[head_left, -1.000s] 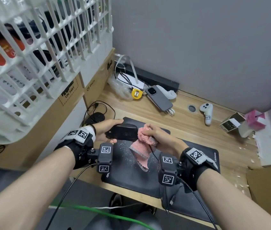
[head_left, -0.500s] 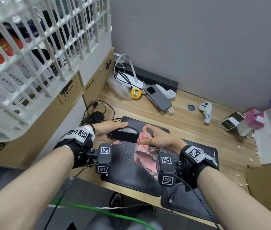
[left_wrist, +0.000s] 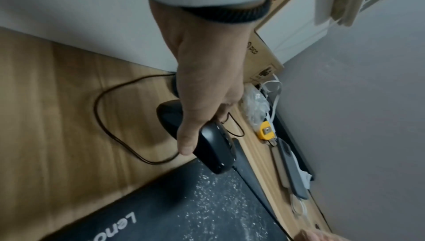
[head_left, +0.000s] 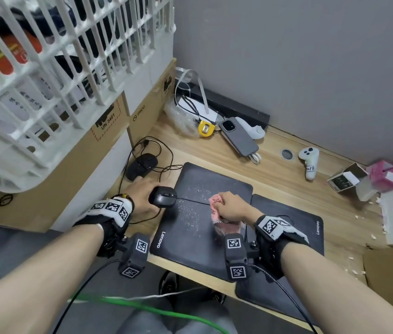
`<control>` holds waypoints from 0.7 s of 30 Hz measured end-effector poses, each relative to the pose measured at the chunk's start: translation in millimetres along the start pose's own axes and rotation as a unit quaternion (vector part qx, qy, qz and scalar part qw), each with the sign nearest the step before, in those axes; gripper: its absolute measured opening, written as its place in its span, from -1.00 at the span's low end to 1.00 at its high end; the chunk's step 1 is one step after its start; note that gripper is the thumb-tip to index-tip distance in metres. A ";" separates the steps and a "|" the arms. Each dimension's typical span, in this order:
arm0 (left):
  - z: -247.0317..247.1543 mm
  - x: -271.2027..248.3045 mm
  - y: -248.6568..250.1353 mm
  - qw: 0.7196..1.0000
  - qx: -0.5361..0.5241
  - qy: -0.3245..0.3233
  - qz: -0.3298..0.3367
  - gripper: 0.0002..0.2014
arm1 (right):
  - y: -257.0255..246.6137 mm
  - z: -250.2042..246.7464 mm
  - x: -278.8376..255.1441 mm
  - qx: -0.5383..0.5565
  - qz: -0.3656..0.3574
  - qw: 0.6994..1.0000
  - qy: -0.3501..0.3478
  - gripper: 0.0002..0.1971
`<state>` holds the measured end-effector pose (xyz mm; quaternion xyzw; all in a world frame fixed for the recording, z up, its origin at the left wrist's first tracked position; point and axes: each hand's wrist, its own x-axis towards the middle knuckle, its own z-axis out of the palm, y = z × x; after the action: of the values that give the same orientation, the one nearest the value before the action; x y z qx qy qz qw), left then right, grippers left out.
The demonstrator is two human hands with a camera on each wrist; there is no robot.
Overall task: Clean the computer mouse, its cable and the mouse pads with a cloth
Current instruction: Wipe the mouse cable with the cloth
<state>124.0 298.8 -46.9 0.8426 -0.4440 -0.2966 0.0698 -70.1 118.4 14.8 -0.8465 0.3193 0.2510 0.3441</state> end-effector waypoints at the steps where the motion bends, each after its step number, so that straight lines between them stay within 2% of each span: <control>1: 1.0 -2.2 -5.4 1.000 0.015 0.007 -0.019 -0.32 | -0.1 -0.7 -1.3 -0.008 -0.002 1.000 0.006 -0.79; 5: 5.1 -5.8 -20.4 0.996 0.065 0.018 -0.064 -0.31 | 6.7 -3.5 -0.7 -0.034 -0.002 0.999 0.025 -0.84; 9: 3.6 -7.2 -38.5 0.988 0.101 0.029 -0.115 -0.28 | 23.6 -10.5 -2.9 -0.024 0.029 0.999 0.031 -0.77; 11: 1.4 -9.7 -47.5 0.981 0.132 0.033 -0.139 -0.30 | 32.7 -11.4 -4.3 -0.013 0.046 0.998 0.039 -0.81; 16: 2.1 -6.7 -43.3 0.967 0.196 0.021 -0.161 -0.31 | 44.5 -7.0 -1.4 0.009 0.050 0.997 0.063 -0.84; 19: 4.1 0.7 -29.7 0.974 0.153 0.004 -0.167 -0.13 | 45.0 -8.8 4.5 0.015 0.044 0.996 0.077 -0.80; 21: 2.2 8.7 -14.1 0.994 0.051 0.009 -0.100 -0.11 | 43.2 -11.4 6.8 0.014 0.035 0.995 0.087 -0.88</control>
<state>136.4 300.6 -57.8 0.8880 -0.3711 -0.2717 0.0009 -94.0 83.2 -0.5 -0.8487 0.3809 0.1835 0.3177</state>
